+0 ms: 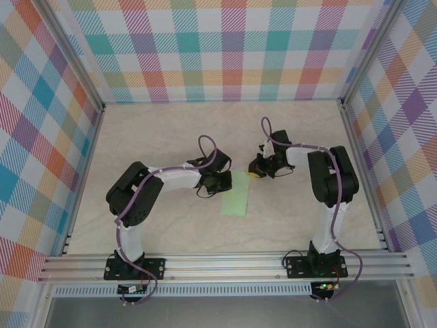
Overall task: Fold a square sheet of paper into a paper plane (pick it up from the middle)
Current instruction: Fold the square sheet of paper in half at the center of the table.
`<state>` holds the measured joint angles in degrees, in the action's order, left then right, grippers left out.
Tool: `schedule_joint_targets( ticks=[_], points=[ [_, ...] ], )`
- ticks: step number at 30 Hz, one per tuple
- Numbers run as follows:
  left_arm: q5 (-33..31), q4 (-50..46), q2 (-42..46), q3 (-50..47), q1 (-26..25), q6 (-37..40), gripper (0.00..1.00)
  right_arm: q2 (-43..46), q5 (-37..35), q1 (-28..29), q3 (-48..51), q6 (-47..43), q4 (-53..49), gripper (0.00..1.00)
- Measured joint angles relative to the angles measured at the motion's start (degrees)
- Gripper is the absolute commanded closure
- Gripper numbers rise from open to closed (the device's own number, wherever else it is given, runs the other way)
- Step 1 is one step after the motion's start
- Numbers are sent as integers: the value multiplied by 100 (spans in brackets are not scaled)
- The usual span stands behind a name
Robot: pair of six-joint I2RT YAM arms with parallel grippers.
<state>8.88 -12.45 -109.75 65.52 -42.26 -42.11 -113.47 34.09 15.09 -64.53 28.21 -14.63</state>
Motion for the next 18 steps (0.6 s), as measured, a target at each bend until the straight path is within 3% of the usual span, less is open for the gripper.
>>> schedule_joint_targets(
  ticks=[8, 18],
  points=[
    [-22, -2, 0, 2, -9, 0, 100, 920, 216, 2, 494, 157, 125, 100],
    [-105, -55, 0, 33, -48, 0, 100, 660, 302, 177, 728, 216, 295, 100]
  ],
)
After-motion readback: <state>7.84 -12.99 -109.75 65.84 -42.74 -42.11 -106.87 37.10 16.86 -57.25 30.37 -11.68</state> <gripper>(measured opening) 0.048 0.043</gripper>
